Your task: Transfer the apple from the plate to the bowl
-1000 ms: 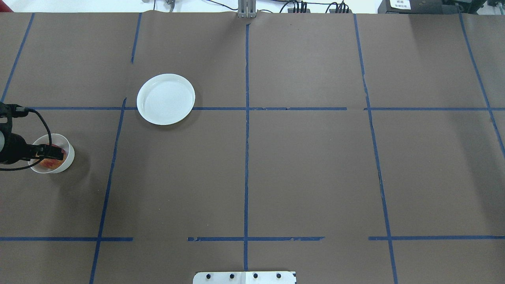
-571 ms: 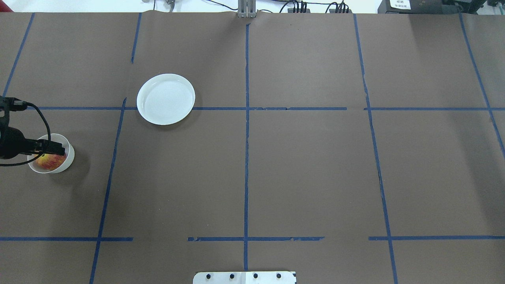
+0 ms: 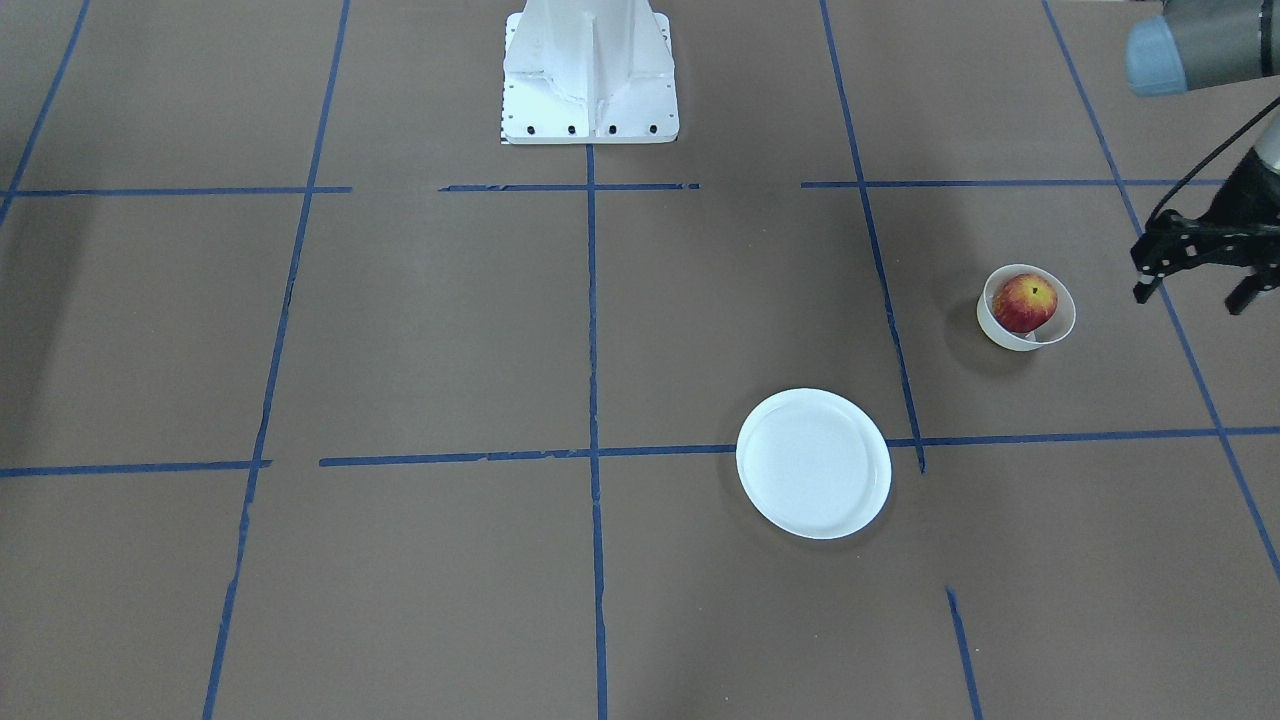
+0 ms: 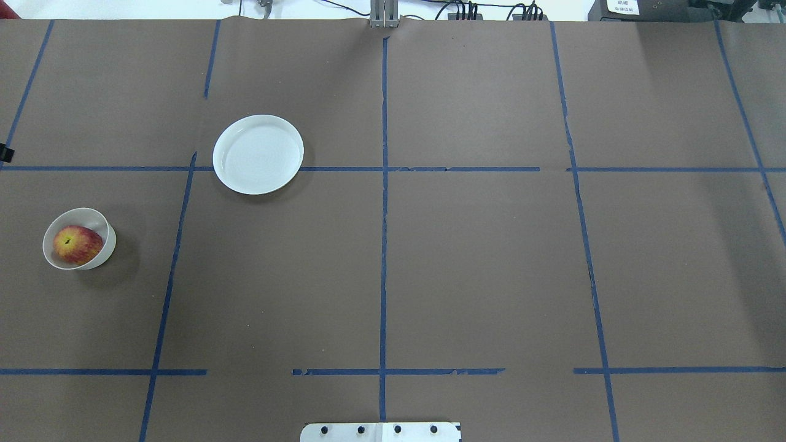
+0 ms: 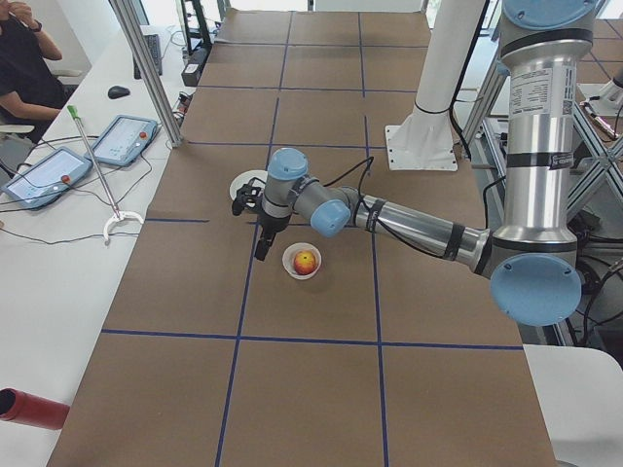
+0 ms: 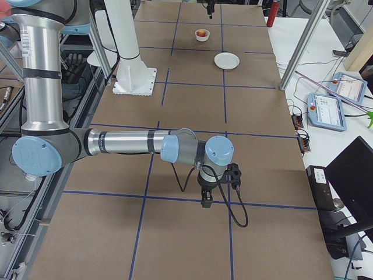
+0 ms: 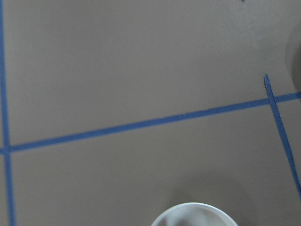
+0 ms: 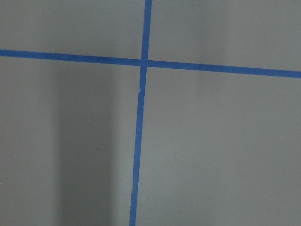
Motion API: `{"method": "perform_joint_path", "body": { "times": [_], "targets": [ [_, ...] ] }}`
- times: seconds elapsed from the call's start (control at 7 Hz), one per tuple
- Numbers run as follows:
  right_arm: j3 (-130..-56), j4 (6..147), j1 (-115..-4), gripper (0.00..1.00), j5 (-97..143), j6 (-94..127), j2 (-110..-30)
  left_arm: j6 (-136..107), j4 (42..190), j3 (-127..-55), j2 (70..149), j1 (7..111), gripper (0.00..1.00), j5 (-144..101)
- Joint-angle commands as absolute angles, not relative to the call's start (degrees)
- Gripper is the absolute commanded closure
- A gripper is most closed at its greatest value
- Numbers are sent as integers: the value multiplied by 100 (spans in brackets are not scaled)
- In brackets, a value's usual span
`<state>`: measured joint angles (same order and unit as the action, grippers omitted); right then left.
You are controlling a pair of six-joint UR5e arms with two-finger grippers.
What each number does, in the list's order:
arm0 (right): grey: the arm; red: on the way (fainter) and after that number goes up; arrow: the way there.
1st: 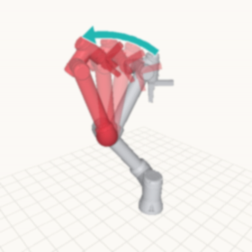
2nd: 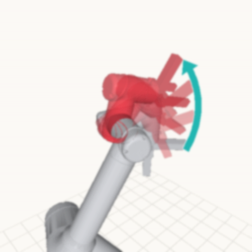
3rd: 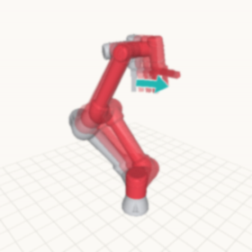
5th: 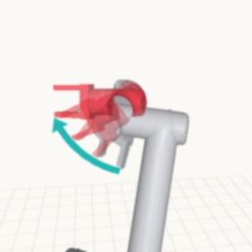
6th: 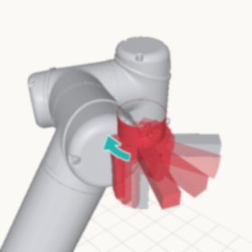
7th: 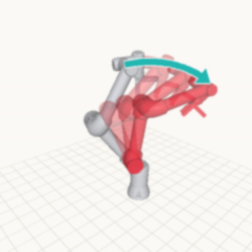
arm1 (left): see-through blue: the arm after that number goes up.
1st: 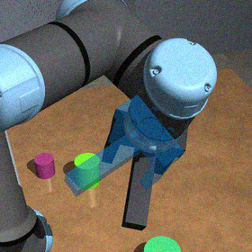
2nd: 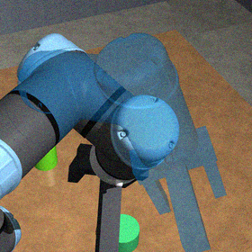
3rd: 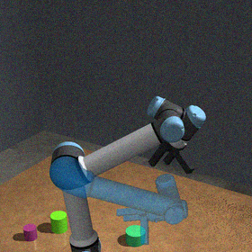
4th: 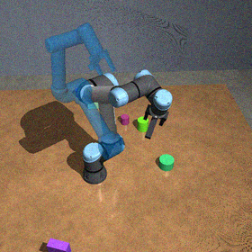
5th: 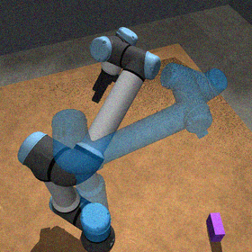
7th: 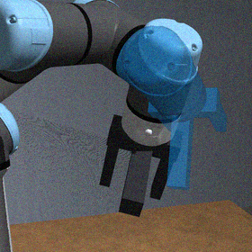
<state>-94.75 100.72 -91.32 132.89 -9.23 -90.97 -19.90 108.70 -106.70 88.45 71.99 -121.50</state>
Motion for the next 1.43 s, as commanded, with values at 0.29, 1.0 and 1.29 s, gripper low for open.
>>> {"method": "perform_joint_path", "body": {
  "times": [0.29,1.0,1.29],
  "targets": [
    [-9475,10072,-9132,0,13289,-923,-9097,-115,10022,-9344,8939,8725,0,-13306],
    [-9475,10072,-9132,0,13289,-923,-9097,562,8569,-9422,8789,9369,0,-13315],
    [-9475,10072,-9132,0,13289,-923,-9097,571,8613,-9361,8789,9360,0,-13324]
  ]
}}
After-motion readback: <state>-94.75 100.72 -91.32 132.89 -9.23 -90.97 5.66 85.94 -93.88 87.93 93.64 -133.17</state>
